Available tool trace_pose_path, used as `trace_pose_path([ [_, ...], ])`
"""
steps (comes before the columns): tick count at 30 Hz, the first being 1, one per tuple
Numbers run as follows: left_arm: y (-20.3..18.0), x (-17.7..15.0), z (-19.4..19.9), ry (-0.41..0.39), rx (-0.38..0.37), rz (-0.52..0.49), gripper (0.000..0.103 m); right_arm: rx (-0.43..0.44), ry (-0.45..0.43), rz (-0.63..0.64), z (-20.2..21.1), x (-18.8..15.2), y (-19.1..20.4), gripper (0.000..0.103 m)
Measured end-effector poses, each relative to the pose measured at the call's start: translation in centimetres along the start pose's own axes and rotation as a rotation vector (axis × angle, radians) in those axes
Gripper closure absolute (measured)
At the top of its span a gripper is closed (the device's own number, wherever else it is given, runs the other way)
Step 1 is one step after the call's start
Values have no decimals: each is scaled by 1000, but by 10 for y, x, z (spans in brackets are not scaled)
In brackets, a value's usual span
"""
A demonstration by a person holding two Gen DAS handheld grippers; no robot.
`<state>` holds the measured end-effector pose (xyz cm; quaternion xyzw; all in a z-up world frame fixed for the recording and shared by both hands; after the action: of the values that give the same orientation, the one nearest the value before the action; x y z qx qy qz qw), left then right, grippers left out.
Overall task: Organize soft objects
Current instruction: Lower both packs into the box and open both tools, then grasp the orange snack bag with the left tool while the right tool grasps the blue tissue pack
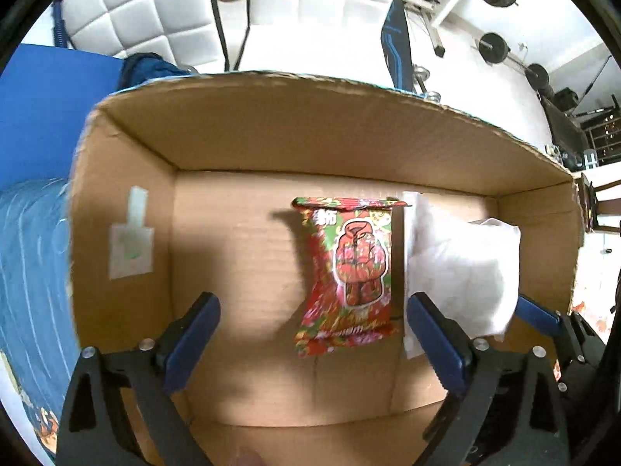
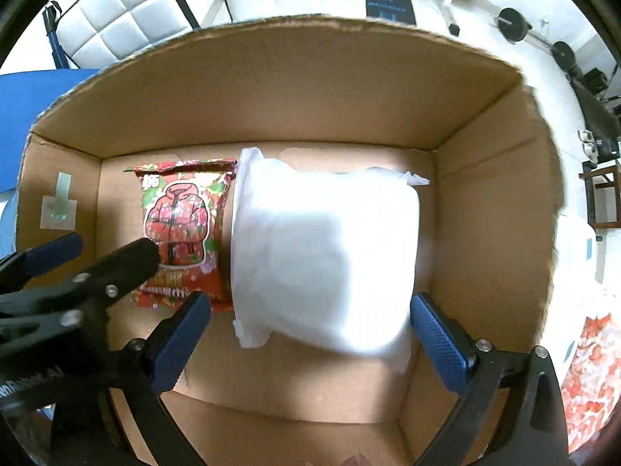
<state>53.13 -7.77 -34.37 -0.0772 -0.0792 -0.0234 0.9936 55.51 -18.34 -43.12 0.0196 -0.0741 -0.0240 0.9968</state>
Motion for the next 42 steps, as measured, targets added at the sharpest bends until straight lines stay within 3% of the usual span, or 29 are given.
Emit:
trace_pose_path([
  [5,19,-32,3,-63,17,11,4,9,-39,-19,18,-22,5,0],
  [11,35,-64,36,-138,51,4,4,2,-119,-18,64,-41,4,0],
  [18,28,-73,71,-233,71,3,4,-26,-216,-7,121,-93,-17,0],
  [26,13,-94,114,-314,75,-48,4,-50,-313,-8,198,-129,-30,0],
  [42,2,-165,196,-412,-9,-45,4,-28,-428,12,298,-213,-16,0],
])
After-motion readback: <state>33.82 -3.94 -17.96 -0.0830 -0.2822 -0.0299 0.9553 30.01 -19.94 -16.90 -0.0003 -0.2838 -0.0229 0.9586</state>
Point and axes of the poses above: each gripper's, at about its wrist camera, not at the fingertips, and z roughly against the way its jaws point, y to its left, x to its top, the point moved 3 cm from there along -z, roughly the way its jaws point, and after that the axes turned 8 degrees about -y, right-handed, at the moved point
